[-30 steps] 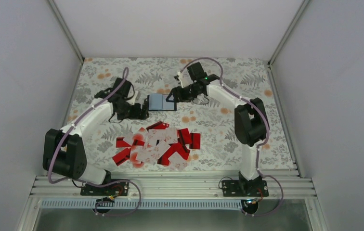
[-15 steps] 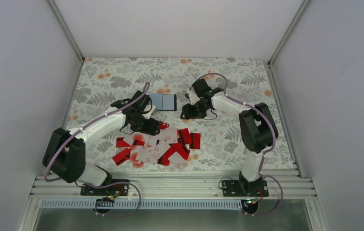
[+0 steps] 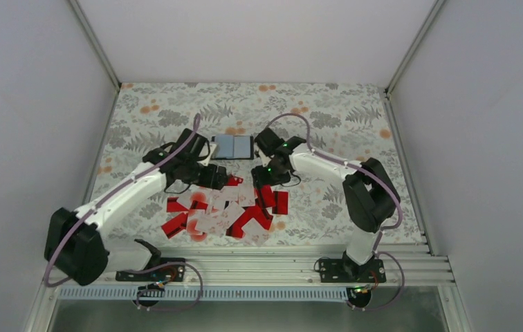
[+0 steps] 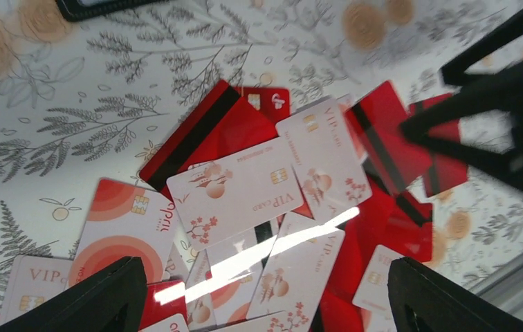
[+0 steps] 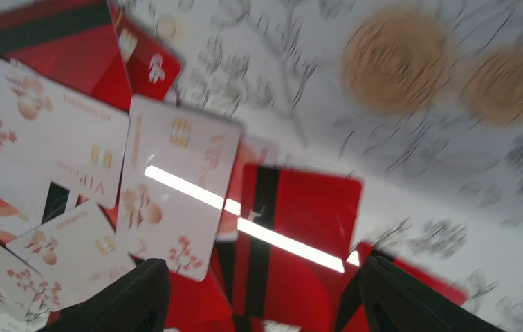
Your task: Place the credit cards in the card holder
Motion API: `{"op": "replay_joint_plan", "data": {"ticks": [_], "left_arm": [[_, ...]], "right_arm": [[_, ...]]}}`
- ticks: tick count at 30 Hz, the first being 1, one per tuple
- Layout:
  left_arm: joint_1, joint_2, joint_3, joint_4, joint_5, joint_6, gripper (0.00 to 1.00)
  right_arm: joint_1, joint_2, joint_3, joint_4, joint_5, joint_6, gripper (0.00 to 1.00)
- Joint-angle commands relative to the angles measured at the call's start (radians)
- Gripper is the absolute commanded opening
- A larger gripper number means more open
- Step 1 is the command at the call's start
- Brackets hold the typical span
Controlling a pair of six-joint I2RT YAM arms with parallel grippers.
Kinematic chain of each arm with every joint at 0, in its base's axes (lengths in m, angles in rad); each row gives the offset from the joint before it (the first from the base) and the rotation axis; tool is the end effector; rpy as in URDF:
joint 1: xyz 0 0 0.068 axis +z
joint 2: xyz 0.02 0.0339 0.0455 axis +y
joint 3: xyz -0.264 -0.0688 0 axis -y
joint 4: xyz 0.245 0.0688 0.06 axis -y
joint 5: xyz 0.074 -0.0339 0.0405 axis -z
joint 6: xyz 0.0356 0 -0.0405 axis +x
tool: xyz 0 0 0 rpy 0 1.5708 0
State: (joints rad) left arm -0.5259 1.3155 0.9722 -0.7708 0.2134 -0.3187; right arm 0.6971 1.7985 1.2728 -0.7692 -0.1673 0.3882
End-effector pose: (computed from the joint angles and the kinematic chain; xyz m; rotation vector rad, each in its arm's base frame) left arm 0.2143 -0.1331 0.2453 0.3541 2.7408 -0.5331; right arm 0.2656 0.2301 0.1947 -0.4897 2.9211 0.4250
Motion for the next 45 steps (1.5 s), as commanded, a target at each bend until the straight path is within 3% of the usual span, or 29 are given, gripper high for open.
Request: {"op": "replay_joint_plan", "data": {"ticks": [1,2,4,6,16,24,37,45], "left_arm": [[-0.002,-0.118,-0.052,-0.013,0.008,-0.022,0.88],[-0.002,-0.143,-0.059,-0.022,0.014,-0.026,0.88],[-0.002,-0.197,-0.072,-0.039,0.026,-0.031,0.88],[-0.002,-0.235,-0.079,-0.057,0.039,-0.027,0.89],[-0.002,-0.336,-0.091,-0.126,-0.02,-0.027,0.89],[-0.002,-0.392,-0.135,-0.116,-0.073,-0.048,0.88],[-0.002,-0.41,-0.144,-0.13,-0.087,-0.044,0.89],[-0.003,-0.408,-0.151,-0.125,-0.076,-0.04,0.89]], "right_arm": [[0.094,0.013,0.011,-0.11,0.107,0.081,0.72],[0.112,0.02,0.012,-0.127,0.118,0.092,0.73],[0.135,0.028,0.01,-0.139,0.126,0.11,0.97],[0.147,0.033,0.012,-0.148,0.129,0.133,0.99],[0.19,0.047,0.109,-0.133,0.063,0.262,0.97],[0.216,0.189,0.198,-0.18,0.118,0.364,0.85],[0.228,0.285,0.277,-0.191,0.111,0.364,0.83],[0.237,0.334,0.287,-0.21,0.121,0.384,0.74]]}}
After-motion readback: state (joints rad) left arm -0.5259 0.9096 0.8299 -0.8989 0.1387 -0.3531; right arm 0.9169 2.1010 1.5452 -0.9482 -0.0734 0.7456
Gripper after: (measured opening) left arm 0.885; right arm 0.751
